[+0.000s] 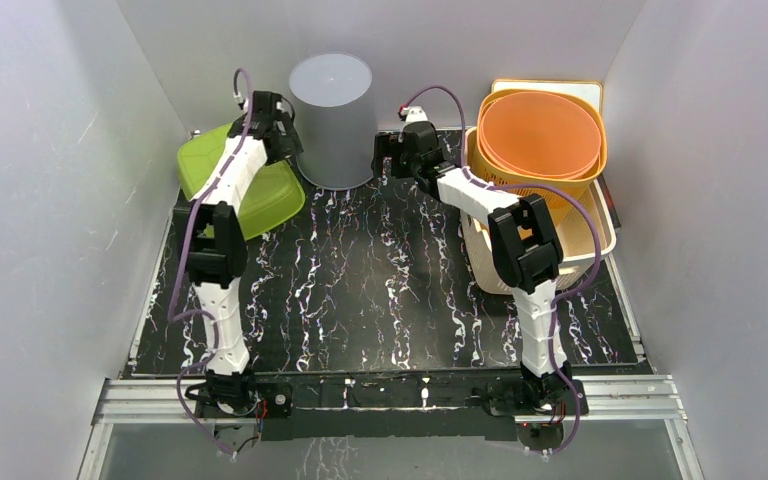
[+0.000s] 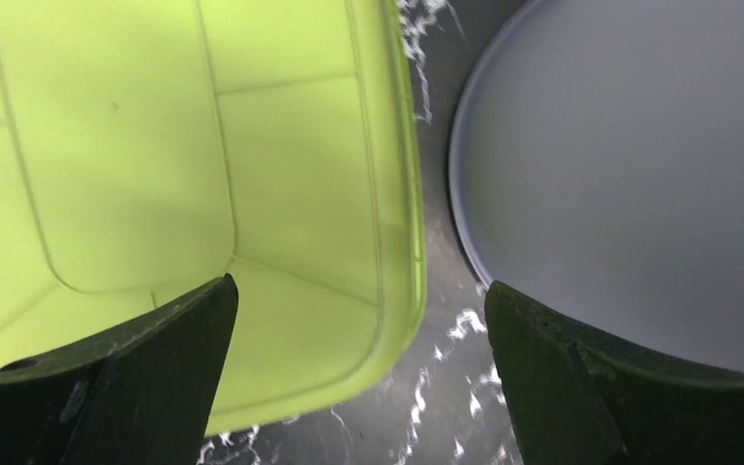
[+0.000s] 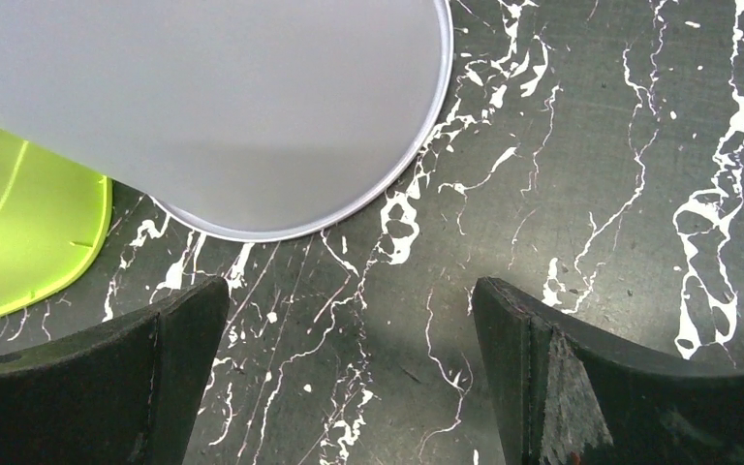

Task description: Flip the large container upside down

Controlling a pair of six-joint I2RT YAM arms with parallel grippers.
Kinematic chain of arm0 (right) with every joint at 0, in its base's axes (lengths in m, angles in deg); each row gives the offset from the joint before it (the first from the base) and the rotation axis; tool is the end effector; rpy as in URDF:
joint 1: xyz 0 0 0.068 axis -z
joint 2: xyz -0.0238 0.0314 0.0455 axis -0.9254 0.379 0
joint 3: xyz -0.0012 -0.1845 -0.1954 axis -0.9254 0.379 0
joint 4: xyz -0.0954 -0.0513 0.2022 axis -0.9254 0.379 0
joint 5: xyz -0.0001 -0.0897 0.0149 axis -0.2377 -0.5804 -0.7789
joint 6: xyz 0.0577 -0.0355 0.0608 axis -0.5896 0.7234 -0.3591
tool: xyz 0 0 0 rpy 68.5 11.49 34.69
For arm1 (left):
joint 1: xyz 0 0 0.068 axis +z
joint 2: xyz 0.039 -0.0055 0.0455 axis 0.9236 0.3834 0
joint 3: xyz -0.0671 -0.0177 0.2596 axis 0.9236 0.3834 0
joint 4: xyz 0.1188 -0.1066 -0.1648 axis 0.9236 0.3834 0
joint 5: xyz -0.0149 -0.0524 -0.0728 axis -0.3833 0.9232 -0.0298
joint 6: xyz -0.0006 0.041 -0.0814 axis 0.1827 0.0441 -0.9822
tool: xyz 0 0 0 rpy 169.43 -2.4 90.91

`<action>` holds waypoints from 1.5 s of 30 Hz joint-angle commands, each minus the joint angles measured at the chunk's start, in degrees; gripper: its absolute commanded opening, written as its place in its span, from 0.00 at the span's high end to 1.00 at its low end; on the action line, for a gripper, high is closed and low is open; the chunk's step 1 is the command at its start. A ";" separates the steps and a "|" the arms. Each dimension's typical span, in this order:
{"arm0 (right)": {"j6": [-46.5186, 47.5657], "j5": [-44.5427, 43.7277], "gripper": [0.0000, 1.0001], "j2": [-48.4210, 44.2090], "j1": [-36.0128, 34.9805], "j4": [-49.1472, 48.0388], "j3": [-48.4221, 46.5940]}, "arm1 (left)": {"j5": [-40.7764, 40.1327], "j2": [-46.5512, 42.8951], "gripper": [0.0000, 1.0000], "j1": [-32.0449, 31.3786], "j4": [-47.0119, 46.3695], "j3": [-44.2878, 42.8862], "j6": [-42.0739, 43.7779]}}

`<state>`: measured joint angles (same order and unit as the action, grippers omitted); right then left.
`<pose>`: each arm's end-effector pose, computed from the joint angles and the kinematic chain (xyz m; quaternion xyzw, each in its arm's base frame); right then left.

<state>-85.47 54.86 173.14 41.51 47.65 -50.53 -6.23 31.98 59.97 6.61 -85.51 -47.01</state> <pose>0.4648 0.2286 0.2138 -0.0715 0.8591 0.1834 0.4725 0.4809 -0.0390 0.2559 -0.1971 0.8816 0.0149 0.4285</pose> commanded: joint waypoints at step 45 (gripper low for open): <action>-1.63 -17.01 0.02 20.09 1.11 4.53 -31.04 | -4.11 -18.30 0.02 0.89 -0.38 5.27 12.09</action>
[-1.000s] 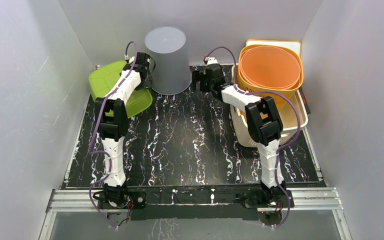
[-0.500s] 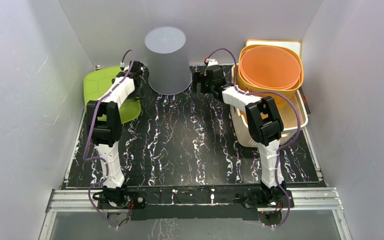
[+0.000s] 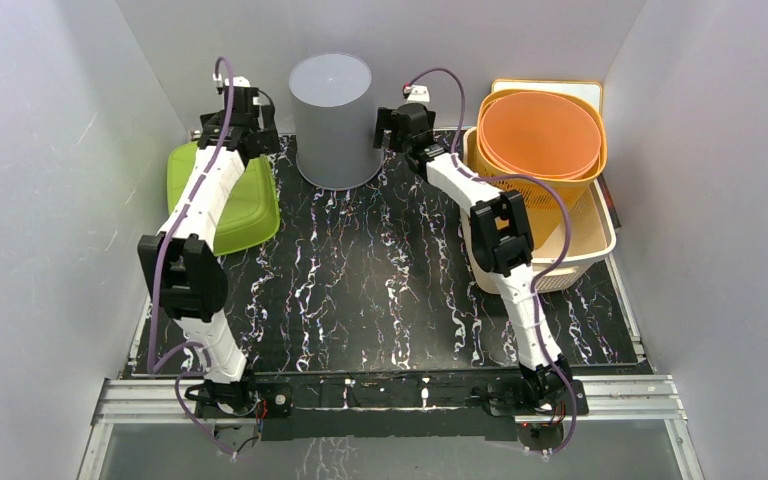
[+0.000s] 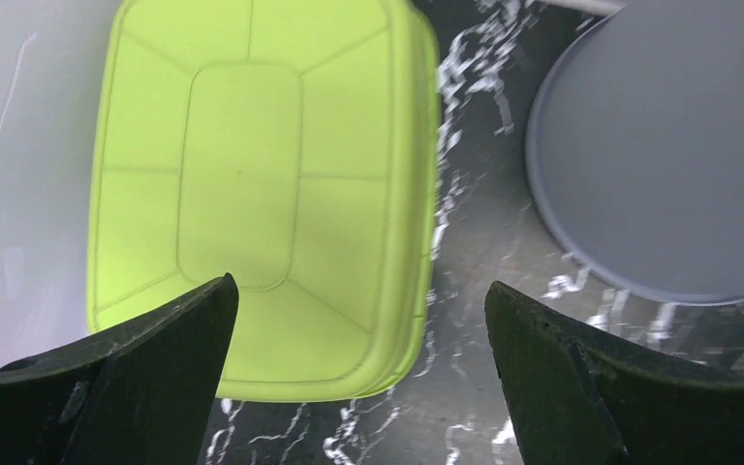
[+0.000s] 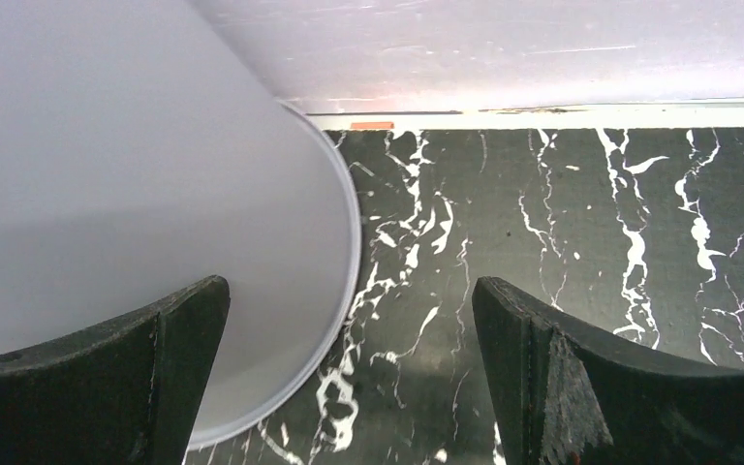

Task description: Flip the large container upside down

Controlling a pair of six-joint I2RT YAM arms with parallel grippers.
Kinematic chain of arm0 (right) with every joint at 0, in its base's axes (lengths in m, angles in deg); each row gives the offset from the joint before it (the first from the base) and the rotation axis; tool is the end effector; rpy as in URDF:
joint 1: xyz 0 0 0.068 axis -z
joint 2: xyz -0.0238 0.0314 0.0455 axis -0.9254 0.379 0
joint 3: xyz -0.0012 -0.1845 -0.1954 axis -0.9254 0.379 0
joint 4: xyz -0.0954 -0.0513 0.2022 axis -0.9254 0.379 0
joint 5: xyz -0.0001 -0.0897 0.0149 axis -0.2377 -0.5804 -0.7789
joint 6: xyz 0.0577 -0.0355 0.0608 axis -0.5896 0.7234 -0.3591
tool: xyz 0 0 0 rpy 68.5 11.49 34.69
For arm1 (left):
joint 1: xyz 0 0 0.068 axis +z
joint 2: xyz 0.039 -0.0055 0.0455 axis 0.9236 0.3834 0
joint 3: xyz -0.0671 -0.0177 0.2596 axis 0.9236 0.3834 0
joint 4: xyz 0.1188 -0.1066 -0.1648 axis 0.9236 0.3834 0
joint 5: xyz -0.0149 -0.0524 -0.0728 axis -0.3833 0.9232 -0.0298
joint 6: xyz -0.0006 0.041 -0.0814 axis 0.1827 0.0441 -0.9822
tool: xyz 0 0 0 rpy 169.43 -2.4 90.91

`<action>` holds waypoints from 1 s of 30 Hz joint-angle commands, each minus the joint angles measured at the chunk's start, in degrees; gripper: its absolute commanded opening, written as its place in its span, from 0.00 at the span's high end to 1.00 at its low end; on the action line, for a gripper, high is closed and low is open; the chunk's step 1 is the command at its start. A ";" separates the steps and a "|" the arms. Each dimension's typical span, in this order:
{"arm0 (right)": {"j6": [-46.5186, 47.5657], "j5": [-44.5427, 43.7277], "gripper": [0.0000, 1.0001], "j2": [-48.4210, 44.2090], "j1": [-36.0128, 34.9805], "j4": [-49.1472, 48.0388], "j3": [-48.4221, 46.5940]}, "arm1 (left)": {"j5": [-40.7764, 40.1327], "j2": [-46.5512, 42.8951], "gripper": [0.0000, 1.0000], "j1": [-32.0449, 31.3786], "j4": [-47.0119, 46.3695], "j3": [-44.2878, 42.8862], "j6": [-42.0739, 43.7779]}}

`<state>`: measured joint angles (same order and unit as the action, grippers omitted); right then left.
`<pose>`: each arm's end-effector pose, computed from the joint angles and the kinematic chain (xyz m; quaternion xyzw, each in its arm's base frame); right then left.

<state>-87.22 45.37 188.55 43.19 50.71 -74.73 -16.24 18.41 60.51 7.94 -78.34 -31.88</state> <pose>0.5323 0.2279 0.2149 0.0012 0.8339 0.1342 0.5353 0.4276 -0.0147 0.3179 -0.1273 0.8647 0.1414 0.4649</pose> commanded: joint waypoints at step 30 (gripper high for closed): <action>2.71 14.30 0.02 -1.54 -5.22 -13.86 1.81 | 24.45 -14.39 0.02 0.35 -7.69 4.54 -9.43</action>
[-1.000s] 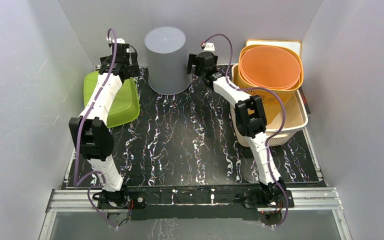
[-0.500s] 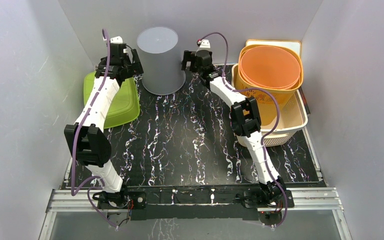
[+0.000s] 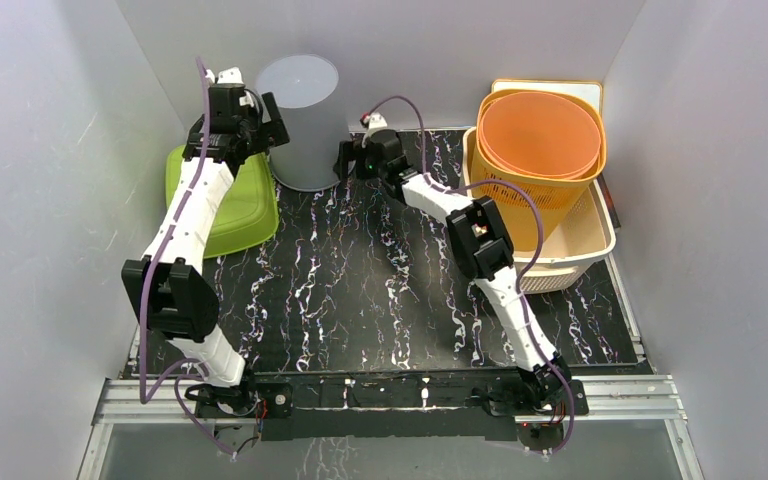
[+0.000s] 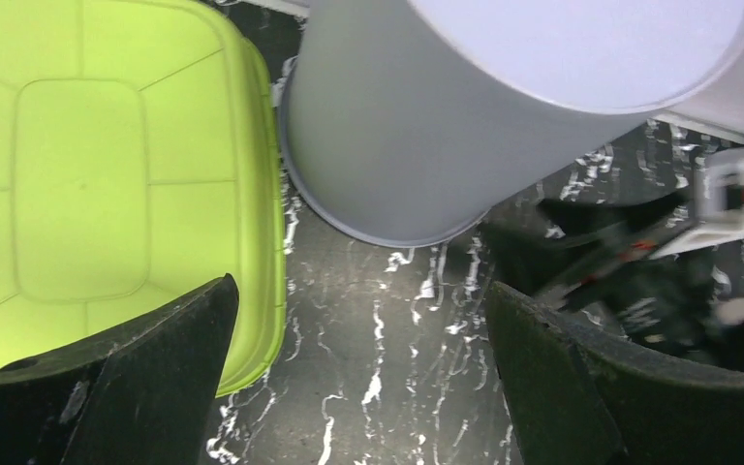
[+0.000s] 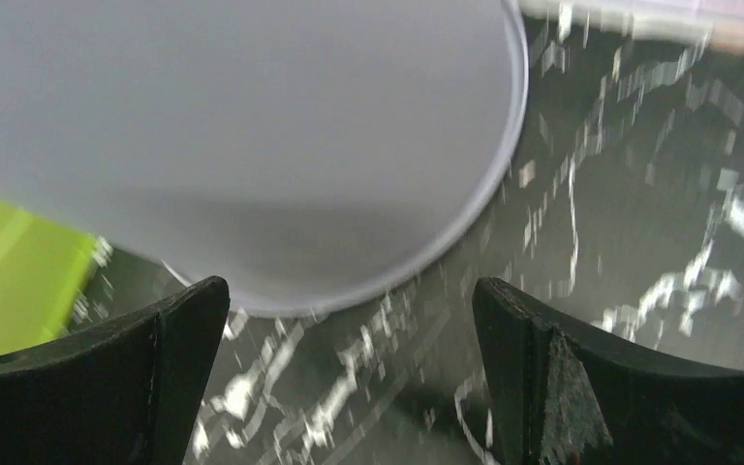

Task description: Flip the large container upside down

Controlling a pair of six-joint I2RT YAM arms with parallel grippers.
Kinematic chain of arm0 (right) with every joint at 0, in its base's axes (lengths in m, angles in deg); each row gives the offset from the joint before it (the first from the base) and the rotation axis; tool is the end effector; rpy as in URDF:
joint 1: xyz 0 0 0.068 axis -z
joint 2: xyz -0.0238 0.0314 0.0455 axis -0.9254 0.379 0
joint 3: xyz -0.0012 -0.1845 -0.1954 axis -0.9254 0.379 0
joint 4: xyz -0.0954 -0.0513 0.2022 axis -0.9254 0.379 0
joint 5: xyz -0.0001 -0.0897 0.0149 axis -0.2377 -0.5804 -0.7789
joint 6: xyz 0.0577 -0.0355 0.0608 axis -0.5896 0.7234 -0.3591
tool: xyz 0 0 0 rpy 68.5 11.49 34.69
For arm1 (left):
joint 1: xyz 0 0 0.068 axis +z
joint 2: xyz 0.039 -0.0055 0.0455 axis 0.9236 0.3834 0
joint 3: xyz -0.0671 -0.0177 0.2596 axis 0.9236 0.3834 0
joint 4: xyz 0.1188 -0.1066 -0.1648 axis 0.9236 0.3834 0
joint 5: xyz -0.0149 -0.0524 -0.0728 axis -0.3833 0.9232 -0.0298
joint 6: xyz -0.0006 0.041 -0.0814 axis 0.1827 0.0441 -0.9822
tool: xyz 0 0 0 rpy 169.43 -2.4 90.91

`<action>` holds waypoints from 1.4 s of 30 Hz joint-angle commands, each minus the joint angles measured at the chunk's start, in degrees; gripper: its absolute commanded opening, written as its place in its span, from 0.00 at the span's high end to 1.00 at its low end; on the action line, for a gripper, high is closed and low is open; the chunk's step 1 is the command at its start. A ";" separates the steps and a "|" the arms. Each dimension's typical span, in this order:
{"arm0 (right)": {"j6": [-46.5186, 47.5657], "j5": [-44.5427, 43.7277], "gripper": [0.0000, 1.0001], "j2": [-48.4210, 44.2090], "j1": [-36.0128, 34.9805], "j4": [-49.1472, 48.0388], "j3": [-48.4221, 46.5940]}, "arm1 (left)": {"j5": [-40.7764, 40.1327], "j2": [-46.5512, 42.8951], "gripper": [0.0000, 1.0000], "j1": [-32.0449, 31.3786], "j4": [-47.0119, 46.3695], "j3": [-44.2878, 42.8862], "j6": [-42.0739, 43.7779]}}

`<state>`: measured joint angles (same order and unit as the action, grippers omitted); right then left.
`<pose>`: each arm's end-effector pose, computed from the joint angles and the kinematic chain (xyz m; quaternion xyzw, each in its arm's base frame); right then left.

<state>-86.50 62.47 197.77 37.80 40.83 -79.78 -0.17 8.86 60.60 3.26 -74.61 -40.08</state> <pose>0.5217 0.3125 0.1793 -0.1243 0.7968 0.2851 0.5180 0.3980 -0.0322 0.3679 -0.1325 0.8344 -0.0358 0.5339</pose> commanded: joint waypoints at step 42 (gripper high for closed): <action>5.96 -46.42 0.08 -58.42 5.53 43.43 16.94 | 19.00 14.47 0.02 0.34 -22.60 7.91 -15.99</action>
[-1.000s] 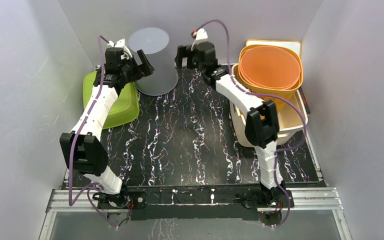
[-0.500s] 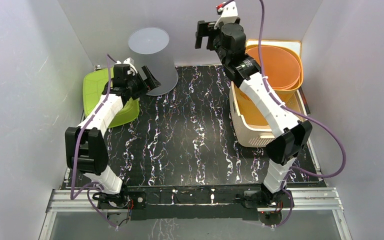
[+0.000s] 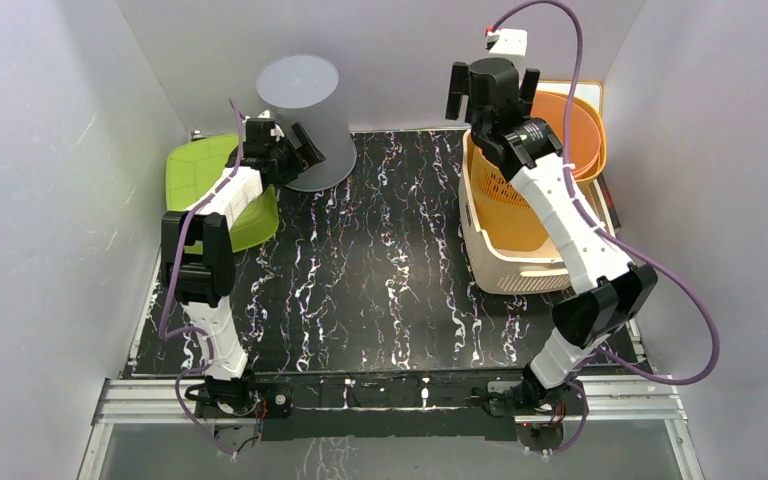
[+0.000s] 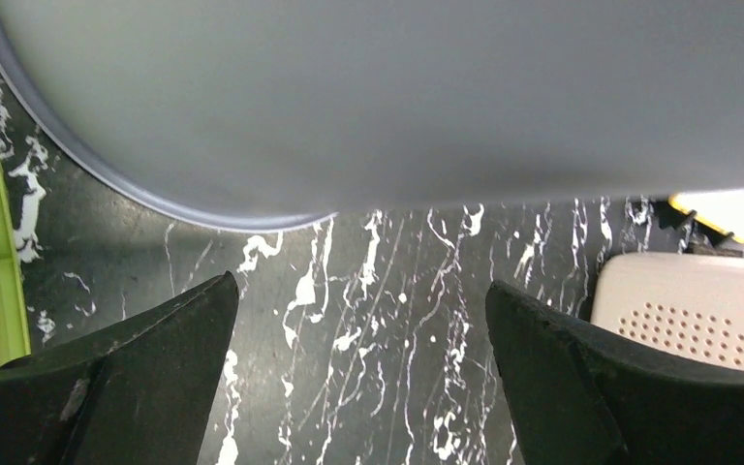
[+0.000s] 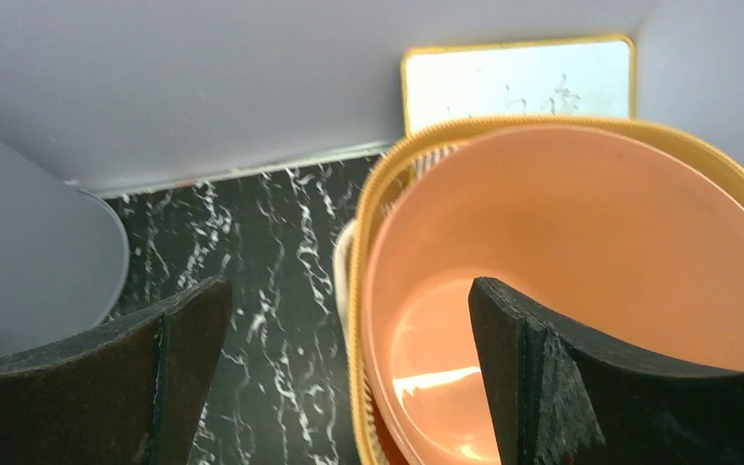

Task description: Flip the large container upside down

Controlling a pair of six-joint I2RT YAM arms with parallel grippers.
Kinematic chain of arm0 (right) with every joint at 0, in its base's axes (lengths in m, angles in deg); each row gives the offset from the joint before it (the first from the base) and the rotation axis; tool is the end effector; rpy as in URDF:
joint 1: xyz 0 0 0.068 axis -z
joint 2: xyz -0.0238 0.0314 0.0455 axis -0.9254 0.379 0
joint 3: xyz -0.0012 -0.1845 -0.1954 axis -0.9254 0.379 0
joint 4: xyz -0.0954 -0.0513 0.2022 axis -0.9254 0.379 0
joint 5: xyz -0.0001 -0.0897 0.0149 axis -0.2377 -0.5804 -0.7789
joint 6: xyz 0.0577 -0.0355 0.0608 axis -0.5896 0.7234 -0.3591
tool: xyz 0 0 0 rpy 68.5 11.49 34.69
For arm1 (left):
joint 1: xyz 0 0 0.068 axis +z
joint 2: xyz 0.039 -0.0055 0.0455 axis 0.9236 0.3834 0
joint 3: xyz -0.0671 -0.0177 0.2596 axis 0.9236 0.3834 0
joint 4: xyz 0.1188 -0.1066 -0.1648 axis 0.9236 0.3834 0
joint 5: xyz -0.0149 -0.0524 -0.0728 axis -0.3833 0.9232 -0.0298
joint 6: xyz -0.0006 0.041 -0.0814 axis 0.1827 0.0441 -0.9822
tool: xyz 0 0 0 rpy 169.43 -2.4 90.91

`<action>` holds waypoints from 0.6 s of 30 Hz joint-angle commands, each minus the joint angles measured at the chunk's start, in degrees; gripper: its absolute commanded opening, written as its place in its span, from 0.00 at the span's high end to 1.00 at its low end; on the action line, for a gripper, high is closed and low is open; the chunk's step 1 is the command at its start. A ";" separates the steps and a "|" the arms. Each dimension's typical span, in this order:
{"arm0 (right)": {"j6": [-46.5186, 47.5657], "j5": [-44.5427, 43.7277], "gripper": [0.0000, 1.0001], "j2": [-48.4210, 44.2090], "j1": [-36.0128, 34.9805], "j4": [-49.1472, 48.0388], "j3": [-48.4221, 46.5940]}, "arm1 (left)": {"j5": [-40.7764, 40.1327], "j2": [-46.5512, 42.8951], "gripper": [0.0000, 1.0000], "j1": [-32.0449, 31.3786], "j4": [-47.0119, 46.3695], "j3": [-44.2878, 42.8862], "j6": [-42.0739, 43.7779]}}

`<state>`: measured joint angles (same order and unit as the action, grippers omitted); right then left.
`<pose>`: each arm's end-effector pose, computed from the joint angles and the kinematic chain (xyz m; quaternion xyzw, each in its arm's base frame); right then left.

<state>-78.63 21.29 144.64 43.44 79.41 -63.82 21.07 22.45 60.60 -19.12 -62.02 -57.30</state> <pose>0.3530 0.1096 0.4404 0.0685 0.7944 -0.0638 0.6001 0.4557 -0.0694 0.2454 -0.1673 0.8455 -0.2530 0.4394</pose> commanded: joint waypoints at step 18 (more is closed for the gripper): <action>-6.29 0.62 0.09 -8.51 5.94 18.32 4.04 | 1.28 -0.02 0.02 3.27 5.56 -9.16 7.55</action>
<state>-84.05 19.52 136.75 47.78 97.42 -59.73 19.39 28.75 63.16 -16.21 -71.77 -53.11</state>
